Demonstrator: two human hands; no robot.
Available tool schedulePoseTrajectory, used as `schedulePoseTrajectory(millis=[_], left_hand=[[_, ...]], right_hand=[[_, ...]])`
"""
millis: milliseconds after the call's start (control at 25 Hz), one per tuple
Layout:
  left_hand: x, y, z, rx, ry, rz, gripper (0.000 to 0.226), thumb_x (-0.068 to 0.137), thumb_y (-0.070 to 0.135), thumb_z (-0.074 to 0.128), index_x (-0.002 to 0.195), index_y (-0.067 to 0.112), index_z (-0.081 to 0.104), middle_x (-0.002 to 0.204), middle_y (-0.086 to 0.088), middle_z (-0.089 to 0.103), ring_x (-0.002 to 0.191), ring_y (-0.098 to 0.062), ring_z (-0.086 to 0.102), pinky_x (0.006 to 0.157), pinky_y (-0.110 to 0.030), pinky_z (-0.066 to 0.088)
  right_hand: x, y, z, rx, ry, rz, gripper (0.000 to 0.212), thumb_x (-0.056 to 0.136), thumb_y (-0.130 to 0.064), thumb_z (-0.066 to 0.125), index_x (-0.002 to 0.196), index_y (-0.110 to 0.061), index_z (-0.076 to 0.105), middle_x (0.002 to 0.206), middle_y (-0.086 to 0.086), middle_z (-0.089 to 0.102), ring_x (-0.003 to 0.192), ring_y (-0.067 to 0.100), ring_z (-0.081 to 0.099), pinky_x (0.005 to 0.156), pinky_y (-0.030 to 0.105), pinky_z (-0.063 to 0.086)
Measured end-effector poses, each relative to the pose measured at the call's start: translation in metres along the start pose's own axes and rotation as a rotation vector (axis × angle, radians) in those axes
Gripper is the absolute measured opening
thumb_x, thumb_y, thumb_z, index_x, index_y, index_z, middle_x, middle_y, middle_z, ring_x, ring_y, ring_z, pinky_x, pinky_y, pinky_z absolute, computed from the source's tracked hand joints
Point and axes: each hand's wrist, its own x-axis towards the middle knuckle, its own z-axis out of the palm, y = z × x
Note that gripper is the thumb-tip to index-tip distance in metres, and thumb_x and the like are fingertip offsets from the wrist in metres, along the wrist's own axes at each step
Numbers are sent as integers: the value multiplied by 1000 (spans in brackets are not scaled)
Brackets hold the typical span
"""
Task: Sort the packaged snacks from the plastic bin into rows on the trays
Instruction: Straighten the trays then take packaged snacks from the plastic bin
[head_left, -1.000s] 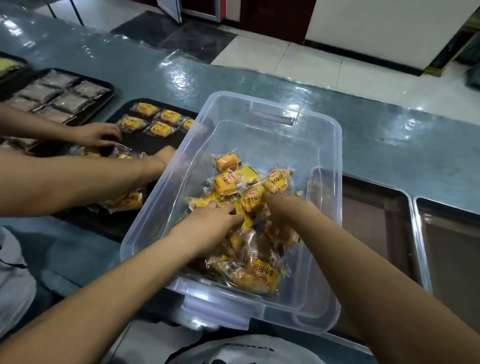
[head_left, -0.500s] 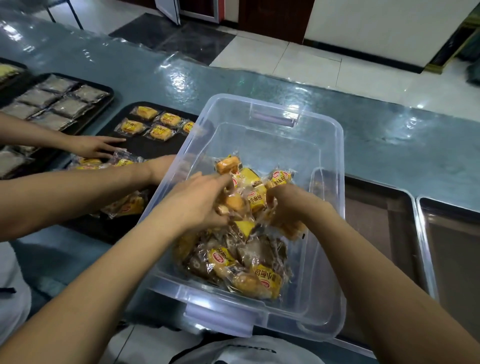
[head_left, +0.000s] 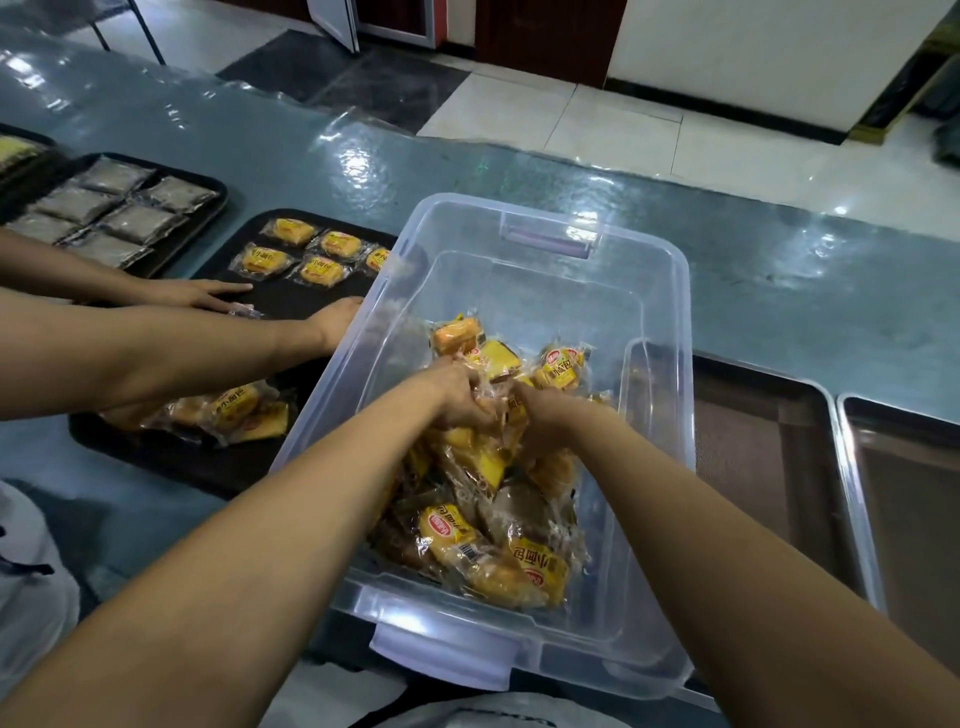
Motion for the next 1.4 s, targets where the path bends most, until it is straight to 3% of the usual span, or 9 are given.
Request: schedulePoseTrajectory(millis=[240,360,440,560,760,960,1160,1400], left_hand=[[-7,2,7,17,122,-2,67,73,50,82,130,24,59,146,-8,31,119,-32,54,100,-45,49],[-18,-3,7,21,208,59,46,72,45,84,107,23,64,140,-5,36,109,-29,57,93,-42,51],[-25,-8,5,21,273,98,46,71,47,84,104,22,65,134,-2,41,105,-26,57,88,-40,50],[-36,-14,1,-19,348,145,43,69,49,83,97,22,66,117,4,44,97,-22,57,79,-37,47],[-57,-16,-9,-114,473,204,43,71,45,82,100,19,65,106,3,43,95,-22,55,80,-38,47],[-74,-17,-23,-193,652,236,41,71,46,82,96,21,63,106,3,44,95,-21,53,79,-39,48],[-89,-6,-37,-213,771,292,36,72,38,80,93,21,57,106,5,42,95,-21,52,75,-38,44],[-107,16,-51,-228,848,396,38,75,36,78,102,22,56,107,8,36,96,-16,47,76,-34,43]], right_hand=[[2,1,7,46,78,18,90,69,-21,89,144,-21,38,134,12,54,115,34,57,94,48,56],[-1,-1,10,60,191,15,56,79,-15,80,127,-15,50,116,9,62,97,25,59,85,40,58],[-5,-1,9,82,240,45,37,86,-10,71,119,-13,54,108,8,62,91,24,58,80,37,57],[-12,1,3,114,268,75,25,88,-8,67,111,-11,59,99,7,60,88,23,60,74,36,57],[-31,6,-3,143,357,79,9,87,-9,66,95,-10,63,94,10,64,82,25,60,70,36,53],[-60,12,-13,251,562,78,17,78,-16,73,93,-14,65,91,12,67,86,32,62,68,32,46],[-89,19,-35,410,768,136,29,69,-26,82,90,-19,63,81,3,63,80,26,59,63,32,42],[-135,27,-58,576,1011,177,27,69,-27,79,90,-24,62,86,1,67,86,25,62,71,39,55]])
